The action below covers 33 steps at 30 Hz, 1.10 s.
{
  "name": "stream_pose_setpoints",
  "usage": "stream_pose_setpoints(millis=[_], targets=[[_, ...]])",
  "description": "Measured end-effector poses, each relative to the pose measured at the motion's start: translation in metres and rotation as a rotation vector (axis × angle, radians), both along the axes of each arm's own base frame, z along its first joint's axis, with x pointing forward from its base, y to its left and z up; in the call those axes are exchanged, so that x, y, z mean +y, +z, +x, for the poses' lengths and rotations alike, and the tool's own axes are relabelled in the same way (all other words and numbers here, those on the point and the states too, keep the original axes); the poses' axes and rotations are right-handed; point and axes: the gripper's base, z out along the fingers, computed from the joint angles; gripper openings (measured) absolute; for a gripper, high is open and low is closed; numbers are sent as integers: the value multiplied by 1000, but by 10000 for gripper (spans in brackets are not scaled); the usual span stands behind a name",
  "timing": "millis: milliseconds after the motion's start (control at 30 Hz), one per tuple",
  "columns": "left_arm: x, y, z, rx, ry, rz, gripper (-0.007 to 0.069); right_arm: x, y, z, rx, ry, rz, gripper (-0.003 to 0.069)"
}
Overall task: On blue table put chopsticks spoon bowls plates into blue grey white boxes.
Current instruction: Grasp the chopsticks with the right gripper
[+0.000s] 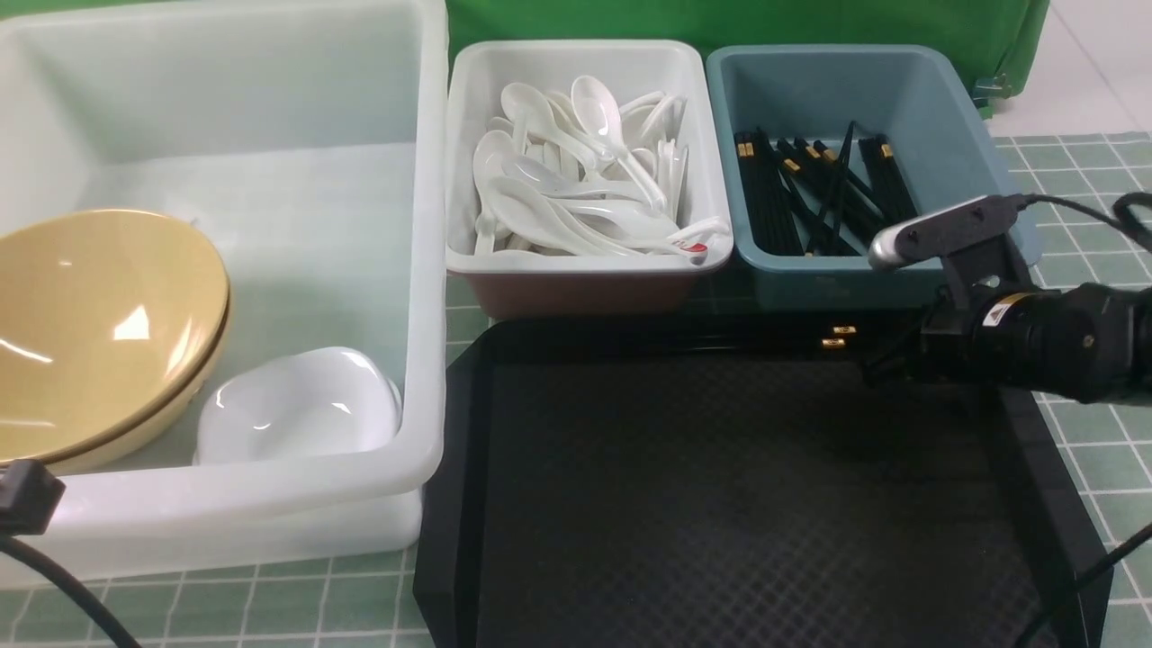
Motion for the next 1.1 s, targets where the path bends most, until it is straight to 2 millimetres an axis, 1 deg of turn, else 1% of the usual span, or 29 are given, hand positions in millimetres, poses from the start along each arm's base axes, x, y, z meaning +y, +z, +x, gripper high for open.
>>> stream_pose_setpoints(millis=[100,233,333,367,400,433,467,533,600,700,767,800,1000,1033,1100], targets=[[0,-1,0,13,3,0,4,-1,-10,7,-57,-25,-1,36],[1,-2,0,25,6,0,4,1,-14,11,-95,-74,49,36],[1,-3,0,28,7,0,4,9,-16,11,-103,-96,95,36],[1,-3,0,29,7,0,4,18,-16,9,-109,-79,105,36],[1,-3,0,29,7,0,4,20,-16,9,-110,-73,107,36],[1,-3,0,29,7,0,4,32,-16,7,-117,-34,104,36],[1,-3,0,29,7,0,4,34,-17,6,-117,-28,102,36],[1,-3,0,29,7,0,4,55,-17,1,-128,82,56,36],[1,-3,0,29,7,0,4,63,-18,-2,-122,131,32,36],[1,-3,0,28,7,0,4,69,-17,-5,-99,163,17,36],[1,-3,0,28,7,0,4,71,-12,-10,-37,195,1,36],[1,-3,0,28,7,0,4,71,-13,-11,-28,198,-3,36],[0,-2,0,22,5,0,4,70,14,-33,138,292,-44,36],[0,-2,0,22,5,0,4,71,24,-36,160,307,-43,36],[0,-2,0,18,4,0,4,73,45,-36,165,338,-45,36]])
